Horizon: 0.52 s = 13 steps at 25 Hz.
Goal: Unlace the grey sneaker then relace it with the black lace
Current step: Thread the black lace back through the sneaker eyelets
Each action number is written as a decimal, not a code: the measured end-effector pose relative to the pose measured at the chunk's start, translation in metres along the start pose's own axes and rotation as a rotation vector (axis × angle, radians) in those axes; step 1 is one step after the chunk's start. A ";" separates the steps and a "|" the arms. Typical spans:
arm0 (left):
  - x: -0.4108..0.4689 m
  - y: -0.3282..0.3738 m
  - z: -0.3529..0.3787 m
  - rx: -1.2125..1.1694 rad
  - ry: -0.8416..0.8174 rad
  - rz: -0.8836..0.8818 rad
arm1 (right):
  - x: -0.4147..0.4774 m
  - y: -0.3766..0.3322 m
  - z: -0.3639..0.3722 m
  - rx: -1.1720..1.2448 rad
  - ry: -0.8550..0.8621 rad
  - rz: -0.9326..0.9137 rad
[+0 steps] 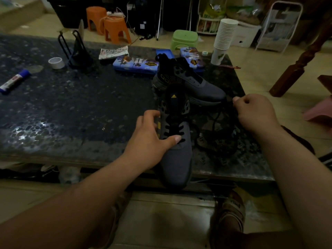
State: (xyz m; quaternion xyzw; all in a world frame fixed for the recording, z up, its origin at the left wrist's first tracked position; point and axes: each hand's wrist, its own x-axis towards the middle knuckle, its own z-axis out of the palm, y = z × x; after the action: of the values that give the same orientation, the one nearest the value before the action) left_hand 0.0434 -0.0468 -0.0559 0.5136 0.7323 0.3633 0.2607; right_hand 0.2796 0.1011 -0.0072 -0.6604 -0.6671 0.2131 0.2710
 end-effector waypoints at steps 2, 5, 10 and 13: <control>-0.002 0.001 0.002 0.008 0.006 0.016 | -0.001 0.003 0.004 -0.046 -0.003 0.026; -0.002 0.000 0.002 0.003 0.014 0.023 | -0.002 0.007 0.010 -0.079 -0.015 0.041; -0.006 0.000 0.002 -0.016 0.032 0.034 | -0.033 -0.006 0.026 -0.326 0.166 -0.241; -0.008 0.001 0.004 -0.002 0.045 0.062 | -0.057 -0.023 0.039 -0.167 -0.001 -0.382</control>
State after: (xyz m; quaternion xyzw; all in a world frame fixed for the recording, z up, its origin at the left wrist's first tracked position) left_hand 0.0502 -0.0531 -0.0574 0.5273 0.7214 0.3836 0.2332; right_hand 0.2361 0.0460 -0.0267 -0.5418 -0.7958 0.1021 0.2505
